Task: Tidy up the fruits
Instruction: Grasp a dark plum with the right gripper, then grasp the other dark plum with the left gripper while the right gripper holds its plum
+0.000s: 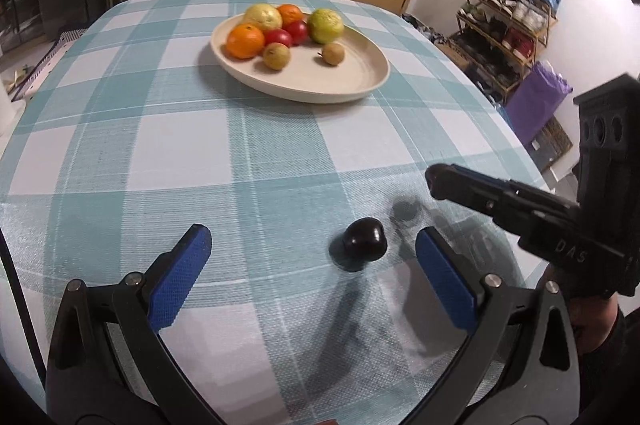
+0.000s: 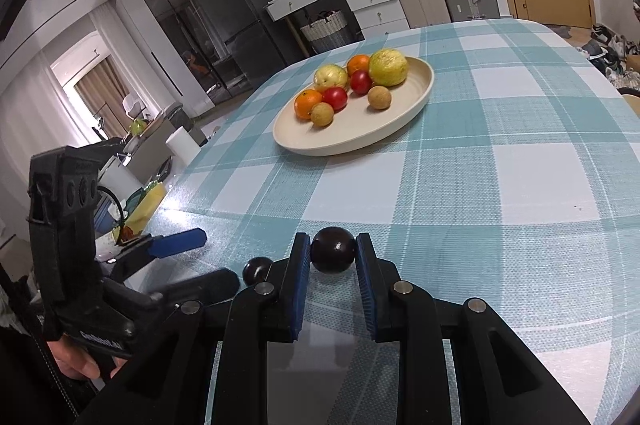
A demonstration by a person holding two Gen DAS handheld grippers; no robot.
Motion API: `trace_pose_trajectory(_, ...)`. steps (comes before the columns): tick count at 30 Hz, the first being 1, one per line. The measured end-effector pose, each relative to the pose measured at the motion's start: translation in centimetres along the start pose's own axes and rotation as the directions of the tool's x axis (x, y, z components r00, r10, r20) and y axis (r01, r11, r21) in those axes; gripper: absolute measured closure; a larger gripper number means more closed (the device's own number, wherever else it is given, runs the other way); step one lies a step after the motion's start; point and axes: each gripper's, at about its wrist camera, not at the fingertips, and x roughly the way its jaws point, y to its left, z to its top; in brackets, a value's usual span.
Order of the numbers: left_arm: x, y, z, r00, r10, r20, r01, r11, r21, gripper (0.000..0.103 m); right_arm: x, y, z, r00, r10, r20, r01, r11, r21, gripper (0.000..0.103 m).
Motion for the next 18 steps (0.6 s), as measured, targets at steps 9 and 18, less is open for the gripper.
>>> trace_pose_trajectory(9, 1.2, -2.8, -0.1, 1.000, 0.001, -0.010, 0.000, 0.994, 0.111, 0.023, -0.9, -0.9, -0.2, 1.000, 0.012, 0.020, -0.012, 1.000, 0.021, 0.079)
trace_pose_trajectory(18, 1.9, -2.1, 0.7, 0.996, -0.073, -0.050, 0.078, 0.993, 0.086, 0.082, -0.9, -1.2, 0.6, 0.999, 0.030, 0.021, -0.031, 0.999, 0.011, 0.079)
